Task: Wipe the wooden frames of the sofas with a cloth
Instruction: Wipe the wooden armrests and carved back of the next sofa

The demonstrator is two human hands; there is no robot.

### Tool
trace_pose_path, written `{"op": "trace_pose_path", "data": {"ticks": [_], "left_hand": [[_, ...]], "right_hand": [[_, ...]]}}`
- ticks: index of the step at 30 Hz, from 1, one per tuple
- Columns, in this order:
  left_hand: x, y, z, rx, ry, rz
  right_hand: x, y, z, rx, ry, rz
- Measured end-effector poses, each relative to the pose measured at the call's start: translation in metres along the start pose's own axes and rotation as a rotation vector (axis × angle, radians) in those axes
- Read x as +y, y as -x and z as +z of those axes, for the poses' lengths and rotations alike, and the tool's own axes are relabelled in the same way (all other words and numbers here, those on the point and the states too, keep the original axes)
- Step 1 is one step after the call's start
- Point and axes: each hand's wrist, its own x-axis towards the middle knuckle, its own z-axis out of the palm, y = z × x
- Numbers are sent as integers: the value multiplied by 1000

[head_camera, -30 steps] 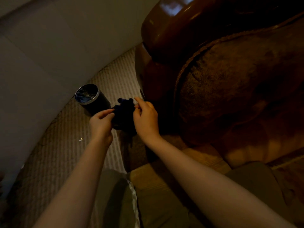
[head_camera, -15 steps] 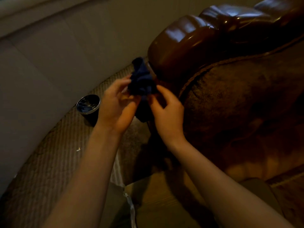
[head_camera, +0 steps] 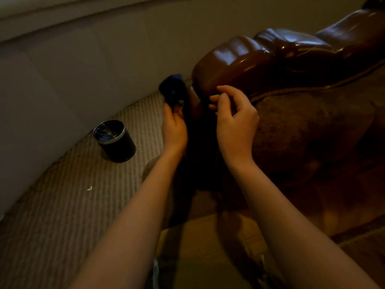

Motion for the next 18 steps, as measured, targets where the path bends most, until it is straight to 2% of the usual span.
{"op": "trace_pose_path", "data": {"ticks": [3,5,9,11,14,16,18], "left_hand": [[-34,7,-6,-61,51,-408],[-46,38,-9,-70,156,-526],[-42,75,-9,-58,462,-436],[-28,79,-8,-73,522,-371],[-4,60,-5,-105,510,-201],[6,30,-4,-128,422,-103],[11,1,-5,-125,326,-116]], "right_hand": [[-6,-5,3,-10,51,-95],[-11,-8,8,-27,88,-204],[-20,-29,13,27,182,-422],[-30,-36,21,12,254,-529],[-41,-45,40,-138,599,-765],[-46,-64,44,-283,935,-731],[-46,-87,46,-361,1153,-578]]}}
